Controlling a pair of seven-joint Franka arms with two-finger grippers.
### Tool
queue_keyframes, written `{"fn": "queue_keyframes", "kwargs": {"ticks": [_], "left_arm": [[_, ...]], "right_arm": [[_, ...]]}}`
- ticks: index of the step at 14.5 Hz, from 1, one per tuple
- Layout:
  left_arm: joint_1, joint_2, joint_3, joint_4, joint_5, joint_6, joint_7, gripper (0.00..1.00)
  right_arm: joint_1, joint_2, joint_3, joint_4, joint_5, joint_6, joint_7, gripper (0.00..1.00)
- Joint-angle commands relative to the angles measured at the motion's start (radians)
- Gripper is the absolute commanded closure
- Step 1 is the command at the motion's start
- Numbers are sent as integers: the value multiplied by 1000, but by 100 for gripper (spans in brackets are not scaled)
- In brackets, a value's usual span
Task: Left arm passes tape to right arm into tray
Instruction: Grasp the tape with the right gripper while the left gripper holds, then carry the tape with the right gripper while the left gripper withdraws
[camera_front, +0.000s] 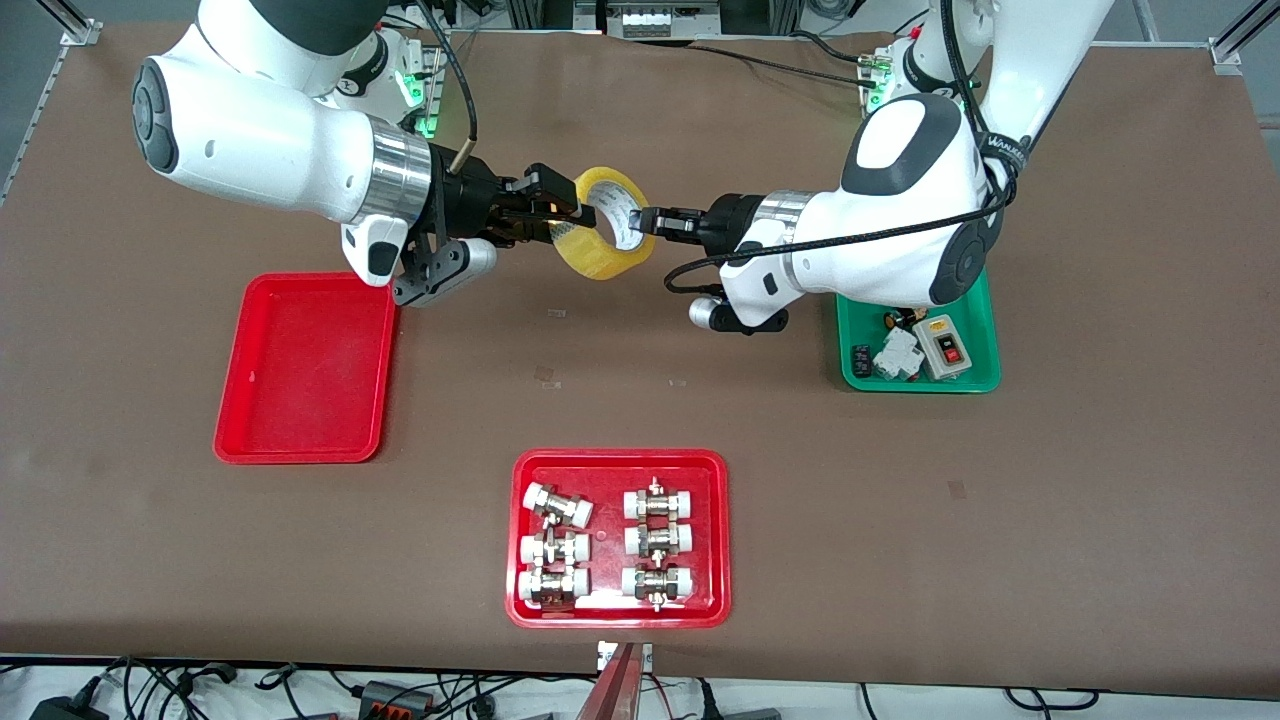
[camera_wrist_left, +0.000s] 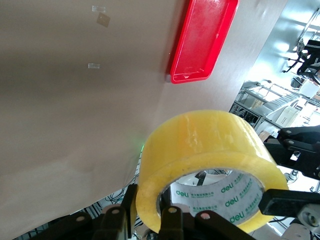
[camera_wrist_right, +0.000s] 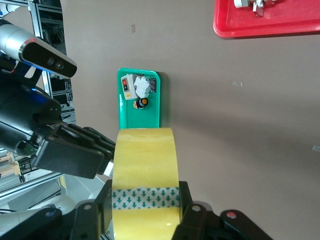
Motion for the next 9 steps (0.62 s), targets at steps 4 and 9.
{"fn": "queue_keyframes", "kwargs": {"ticks": [4,9], "left_arm": [[67,-38,3,23,74,-75,1,0],[240,-60,1,16,274,-247,176,0]], "right_arm": [[4,10,-8,16,4,-8,-46,76],[-148,71,-19,-1,-6,-43,-147,76]]}}
